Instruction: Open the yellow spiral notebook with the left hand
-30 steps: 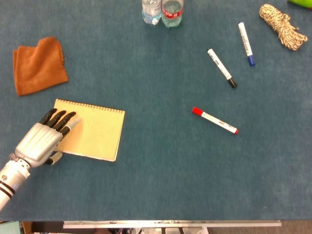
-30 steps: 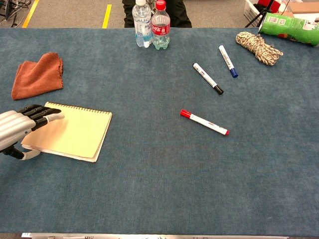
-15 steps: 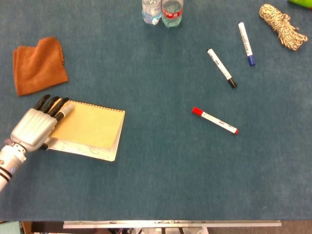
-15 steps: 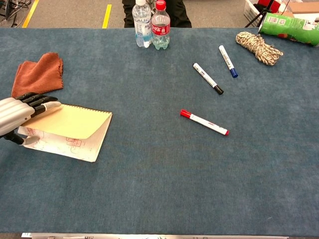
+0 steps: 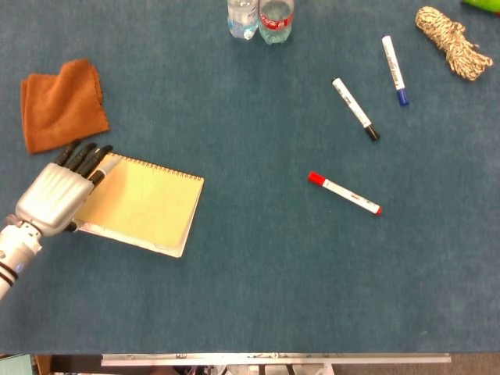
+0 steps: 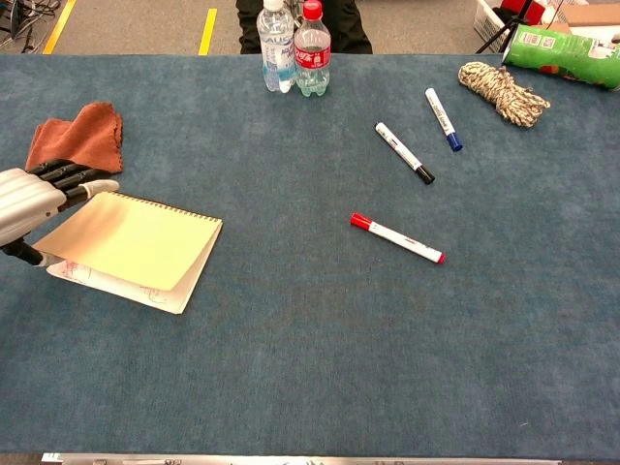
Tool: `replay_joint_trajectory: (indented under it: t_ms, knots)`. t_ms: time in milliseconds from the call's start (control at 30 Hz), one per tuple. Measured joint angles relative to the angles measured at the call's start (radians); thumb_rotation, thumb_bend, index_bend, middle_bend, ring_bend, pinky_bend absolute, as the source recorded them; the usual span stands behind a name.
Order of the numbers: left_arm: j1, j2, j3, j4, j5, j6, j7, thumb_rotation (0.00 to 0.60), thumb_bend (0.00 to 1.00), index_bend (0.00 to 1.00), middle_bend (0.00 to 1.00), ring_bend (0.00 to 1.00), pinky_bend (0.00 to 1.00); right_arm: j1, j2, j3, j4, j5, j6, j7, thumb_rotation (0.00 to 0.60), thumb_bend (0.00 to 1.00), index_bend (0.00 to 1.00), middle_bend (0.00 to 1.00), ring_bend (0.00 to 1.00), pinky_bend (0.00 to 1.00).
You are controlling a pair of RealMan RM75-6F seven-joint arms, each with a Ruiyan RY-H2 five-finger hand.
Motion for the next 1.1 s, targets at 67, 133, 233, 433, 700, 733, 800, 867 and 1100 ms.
replay_joint_trajectory:
  t_ms: [67,133,233,433,700,733,800,867,1100]
  knots:
    - [0.010,0.029,0.001,-0.043,-0.015,0.005,0.032,0.600,0.26,0.00,0.00,0.00,0.00,0.002,-0.003,0.001,0.004,-0.001,-0.003,0.003,0.600,0.27,0.38,0.30,0.18,0.30]
    - [0.026,0.062,-0.001,-0.086,-0.033,0.024,0.056,0.600,0.26,0.00,0.00,0.00,0.00,0.004,-0.006,0.000,0.008,0.000,-0.008,0.006,0.600,0.27,0.38,0.30,0.18,0.30]
    - [0.044,0.100,-0.013,-0.130,-0.054,0.065,0.069,0.600,0.26,0.00,0.00,0.00,0.00,0.008,-0.010,-0.001,0.015,-0.001,-0.015,0.010,0.600,0.27,0.38,0.30,0.18,0.30]
    - [0.048,0.126,-0.046,-0.200,-0.083,0.082,-0.014,0.600,0.26,0.04,0.03,0.00,0.00,0.006,-0.018,-0.003,0.032,0.000,-0.015,0.026,0.600,0.27,0.38,0.30,0.18,0.30]
    - [0.019,0.126,-0.104,-0.290,-0.133,0.061,-0.059,0.600,0.26,0.11,0.15,0.03,0.00,-0.003,-0.017,-0.004,0.049,0.009,-0.011,0.047,0.600,0.27,0.38,0.30,0.18,0.30]
    - [0.018,0.123,-0.108,-0.298,-0.138,0.060,-0.052,0.600,0.26,0.11,0.15,0.03,0.00,-0.004,-0.017,-0.005,0.051,0.010,-0.012,0.051,0.600,0.27,0.38,0.30,0.18,0.30]
    - [0.016,0.120,-0.116,-0.318,-0.150,0.062,-0.031,0.600,0.26,0.11,0.15,0.03,0.00,-0.005,-0.015,-0.006,0.055,0.012,-0.014,0.054,0.600,0.27,0.38,0.30,0.18,0.30]
    - [0.015,0.124,-0.118,-0.331,-0.161,0.059,-0.009,0.600,0.26,0.11,0.16,0.03,0.00,-0.006,-0.015,-0.007,0.057,0.012,-0.014,0.057,0.600,0.27,0.38,0.30,0.18,0.30]
    - [0.019,0.197,-0.093,-0.399,-0.230,0.012,0.136,0.600,0.26,0.11,0.15,0.02,0.00,-0.001,-0.020,-0.005,0.065,0.009,-0.022,0.062,0.600,0.27,0.38,0.30,0.18,0.30]
